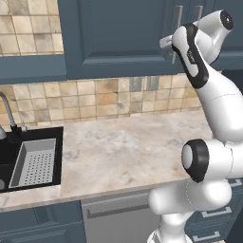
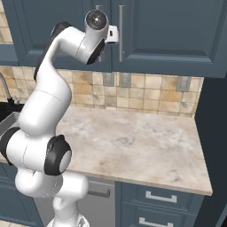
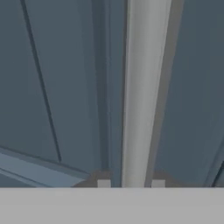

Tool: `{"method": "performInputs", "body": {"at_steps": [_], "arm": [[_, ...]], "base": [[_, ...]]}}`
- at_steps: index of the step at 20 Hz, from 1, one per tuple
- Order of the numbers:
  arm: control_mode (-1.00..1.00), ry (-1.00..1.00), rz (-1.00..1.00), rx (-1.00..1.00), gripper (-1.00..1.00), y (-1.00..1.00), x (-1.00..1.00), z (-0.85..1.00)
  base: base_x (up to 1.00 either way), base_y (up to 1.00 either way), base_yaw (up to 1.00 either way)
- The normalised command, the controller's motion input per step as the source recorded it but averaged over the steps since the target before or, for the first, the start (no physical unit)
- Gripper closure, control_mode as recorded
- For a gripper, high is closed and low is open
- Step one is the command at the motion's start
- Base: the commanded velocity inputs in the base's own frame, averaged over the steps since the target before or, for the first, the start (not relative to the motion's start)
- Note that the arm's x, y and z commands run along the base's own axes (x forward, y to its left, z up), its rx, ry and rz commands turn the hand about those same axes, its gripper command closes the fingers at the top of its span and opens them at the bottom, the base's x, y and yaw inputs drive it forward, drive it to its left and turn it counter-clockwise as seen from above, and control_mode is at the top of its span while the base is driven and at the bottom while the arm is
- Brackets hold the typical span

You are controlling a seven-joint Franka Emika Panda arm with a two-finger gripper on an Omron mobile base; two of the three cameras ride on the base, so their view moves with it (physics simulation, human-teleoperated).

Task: Open the cabinet, pick the kettle from the cabinet, and place it in the sink.

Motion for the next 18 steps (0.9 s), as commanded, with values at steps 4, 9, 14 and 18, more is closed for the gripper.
{"method": "performInputs", "body": {"at_steps": [4,9,14,18], "arm": [[-1.0,-0.05,0.01,-0.09,1.0,0.28,-0.38,-0.03],[-1.0,-0.03,0.0,-0.11,1.0,0.26,-0.47,0.0],[-1.0,-0.09,-0.04,-0.15,1.0,0.25,-0.51,0.0],[-1.0,-0.05,-0.08,-0.17,1.0,0.24,-0.5,0.0]], "base": [[0.0,0.0,0.0],[0.0,0.0,0.0],[0.0,0.0,0.0],[0.0,0.0,0.0]]}}
